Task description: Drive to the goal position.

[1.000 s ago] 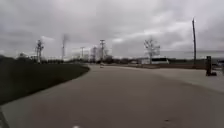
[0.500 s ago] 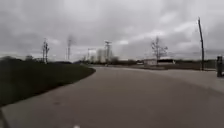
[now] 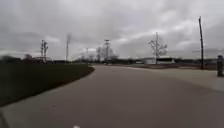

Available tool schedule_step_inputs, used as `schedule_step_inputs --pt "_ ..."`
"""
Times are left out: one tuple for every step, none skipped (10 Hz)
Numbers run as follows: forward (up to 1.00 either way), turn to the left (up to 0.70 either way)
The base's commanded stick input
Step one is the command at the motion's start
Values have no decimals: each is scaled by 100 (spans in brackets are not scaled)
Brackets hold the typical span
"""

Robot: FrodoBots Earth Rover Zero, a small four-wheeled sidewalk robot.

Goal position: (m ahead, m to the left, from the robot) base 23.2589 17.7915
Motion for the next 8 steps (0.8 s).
schedule_step_inputs --pt "100 0" --pt "100 0" --pt "100 0" --pt "100 0" --pt "100 0" --pt "100 0" --pt "100 0" --pt "100 0"
